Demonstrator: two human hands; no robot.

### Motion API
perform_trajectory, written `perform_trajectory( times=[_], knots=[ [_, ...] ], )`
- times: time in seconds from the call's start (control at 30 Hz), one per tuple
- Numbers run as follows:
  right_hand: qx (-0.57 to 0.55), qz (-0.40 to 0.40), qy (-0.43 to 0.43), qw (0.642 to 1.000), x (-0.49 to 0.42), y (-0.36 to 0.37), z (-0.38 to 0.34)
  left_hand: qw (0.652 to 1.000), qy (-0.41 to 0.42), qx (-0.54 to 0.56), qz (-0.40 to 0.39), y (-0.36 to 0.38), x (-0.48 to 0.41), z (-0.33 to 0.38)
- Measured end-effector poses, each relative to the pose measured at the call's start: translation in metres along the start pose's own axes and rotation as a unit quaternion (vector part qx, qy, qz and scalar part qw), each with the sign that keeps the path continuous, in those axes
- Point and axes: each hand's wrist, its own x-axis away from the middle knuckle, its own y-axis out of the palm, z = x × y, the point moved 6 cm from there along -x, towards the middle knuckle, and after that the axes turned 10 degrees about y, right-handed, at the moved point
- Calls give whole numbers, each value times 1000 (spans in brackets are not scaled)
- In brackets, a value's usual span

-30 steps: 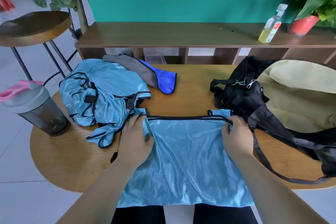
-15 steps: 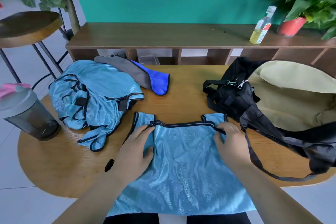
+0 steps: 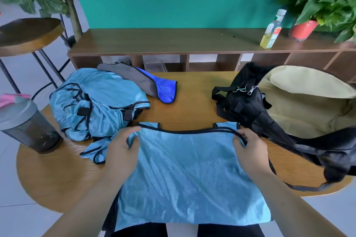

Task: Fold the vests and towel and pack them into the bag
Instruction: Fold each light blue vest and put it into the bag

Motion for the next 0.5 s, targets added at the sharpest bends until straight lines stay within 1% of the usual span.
perform_trajectory(
  times=[0.1, 0.2, 0.23, 0.3, 0.37, 0.43, 0.5],
  knots=[
    [-20, 13, 9, 1000, -5, -12, -13, 999, 26, 8, 36, -12, -8, 12],
    [28, 39, 8, 999, -29, -14, -21, 998, 49, -16, 37, -12, -27, 15],
    [60, 42, 14, 997, -38, -10, -19, 998, 46, -39, 28, -7, -36, 11],
    [129, 40, 36, 990, -53, 0, -9, 994, 38, -98, -16, 5, -46, -3],
    [192, 40, 52, 979, -59, 10, 1, 979, 63, -181, -63, 17, -43, -16],
    [223, 51, 51, 972, -58, 14, 4, 963, 97, -239, -73, 22, -35, -22],
    [235, 60, 45, 969, -57, 15, 5, 960, 107, -251, -66, 21, -32, -22]
  ],
)
